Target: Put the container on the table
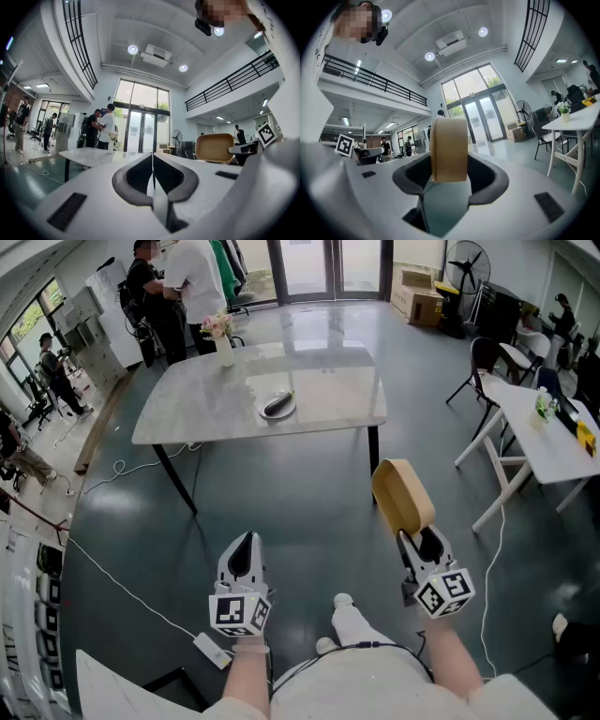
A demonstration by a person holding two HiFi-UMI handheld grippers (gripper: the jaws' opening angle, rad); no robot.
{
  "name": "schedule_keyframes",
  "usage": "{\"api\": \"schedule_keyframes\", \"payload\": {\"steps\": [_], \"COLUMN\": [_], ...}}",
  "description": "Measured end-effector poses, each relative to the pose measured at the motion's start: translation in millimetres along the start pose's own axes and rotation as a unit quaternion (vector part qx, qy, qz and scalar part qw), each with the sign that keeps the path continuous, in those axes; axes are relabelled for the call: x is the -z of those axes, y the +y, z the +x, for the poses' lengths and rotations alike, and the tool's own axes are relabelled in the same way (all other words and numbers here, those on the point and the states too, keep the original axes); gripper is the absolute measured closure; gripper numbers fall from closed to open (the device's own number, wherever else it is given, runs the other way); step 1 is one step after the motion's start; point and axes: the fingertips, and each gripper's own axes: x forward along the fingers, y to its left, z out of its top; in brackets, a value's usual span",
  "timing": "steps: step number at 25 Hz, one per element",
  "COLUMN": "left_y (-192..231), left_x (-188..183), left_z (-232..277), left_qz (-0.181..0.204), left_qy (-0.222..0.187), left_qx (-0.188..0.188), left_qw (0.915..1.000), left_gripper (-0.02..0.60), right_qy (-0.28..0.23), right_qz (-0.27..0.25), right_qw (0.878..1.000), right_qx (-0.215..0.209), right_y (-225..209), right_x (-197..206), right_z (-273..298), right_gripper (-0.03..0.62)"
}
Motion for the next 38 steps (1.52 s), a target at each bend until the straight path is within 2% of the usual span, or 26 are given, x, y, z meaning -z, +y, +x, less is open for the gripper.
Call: {"api": "schedule_keyframes", "payload": {"steps": [16, 23, 27, 38], "left_y": [-13.5, -9.3, -1.3, 19.2], "left_x": [2.0, 2.1, 6.1, -0.7], "left_z": [-7.3, -0.8, 21.2, 127.4], "left_qz": [0.005, 0.004, 0.003, 0.004], "left_qy": [0.003, 0.005, 0.004, -0.002], "left_qx": [0.01, 0.007, 0.002, -0.001], "left_qw": [0.9999, 1.0, 1.0, 1.0], "left_gripper": [0.572, 0.572, 0.572, 0.572], "right_qy": [-0.005, -0.007, -0.013, -0.009], "right_qz": [0.004, 0.012, 0.022, 0.033], "right_qw": [1.0, 1.0, 1.0, 0.999], "right_qx": [0.003, -0.006, -0.006, -0.007], "right_y": [-2.4, -5.3, -18.0, -68.0], "right_x": [3.4, 3.3, 5.6, -14.1], "right_z": [-18.3, -6.7, 14.9, 107.4], "right_gripper": [0.359, 0.359, 0.359, 0.359]}}
